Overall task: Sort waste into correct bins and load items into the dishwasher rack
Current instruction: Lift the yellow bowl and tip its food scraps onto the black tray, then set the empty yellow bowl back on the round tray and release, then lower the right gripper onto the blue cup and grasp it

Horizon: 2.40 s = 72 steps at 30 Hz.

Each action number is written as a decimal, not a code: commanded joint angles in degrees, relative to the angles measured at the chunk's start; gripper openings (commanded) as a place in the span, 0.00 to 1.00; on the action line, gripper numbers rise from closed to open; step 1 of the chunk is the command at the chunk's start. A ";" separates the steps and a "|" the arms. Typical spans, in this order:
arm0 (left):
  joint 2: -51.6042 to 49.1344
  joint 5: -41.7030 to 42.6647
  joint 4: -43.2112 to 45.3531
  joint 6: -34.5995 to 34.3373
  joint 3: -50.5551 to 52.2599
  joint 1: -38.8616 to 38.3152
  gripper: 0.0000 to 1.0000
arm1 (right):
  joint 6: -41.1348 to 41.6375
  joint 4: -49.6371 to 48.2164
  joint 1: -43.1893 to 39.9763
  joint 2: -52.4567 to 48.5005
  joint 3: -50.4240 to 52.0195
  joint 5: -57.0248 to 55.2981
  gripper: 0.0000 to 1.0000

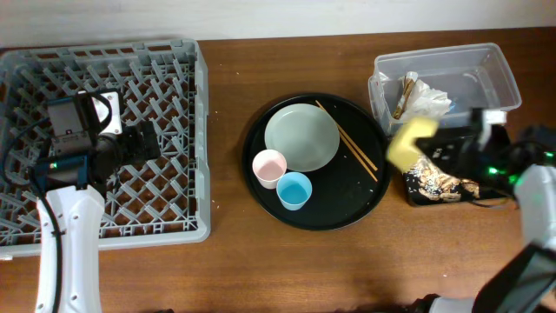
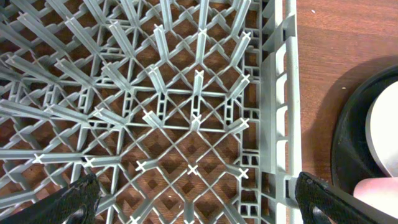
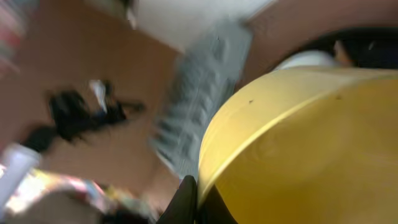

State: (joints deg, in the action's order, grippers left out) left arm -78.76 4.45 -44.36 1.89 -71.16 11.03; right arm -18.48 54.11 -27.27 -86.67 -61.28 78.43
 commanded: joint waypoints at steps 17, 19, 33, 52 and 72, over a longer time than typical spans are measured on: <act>0.00 0.66 0.09 -0.61 -0.90 0.13 1.00 | 40.46 -11.54 47.52 -6.14 0.11 -71.56 0.04; 0.00 0.66 0.09 -0.61 -0.90 0.13 1.00 | 40.44 -11.47 47.52 -8.13 0.09 -70.95 0.07; 0.00 0.66 0.09 -0.61 -0.90 0.13 1.00 | 36.20 3.48 47.50 -8.17 -18.47 -65.13 0.69; 0.00 3.72 -0.76 -0.66 -0.90 0.11 1.00 | 35.23 8.52 50.88 -8.33 -23.37 -61.05 0.98; 0.00 12.55 -1.44 -2.10 -0.90 0.11 1.00 | 35.45 6.29 54.49 -21.42 -23.37 -65.59 0.52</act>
State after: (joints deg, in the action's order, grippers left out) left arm -78.76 15.33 -45.69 1.39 -71.16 11.00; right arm 17.28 60.29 26.63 -107.44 -84.49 13.58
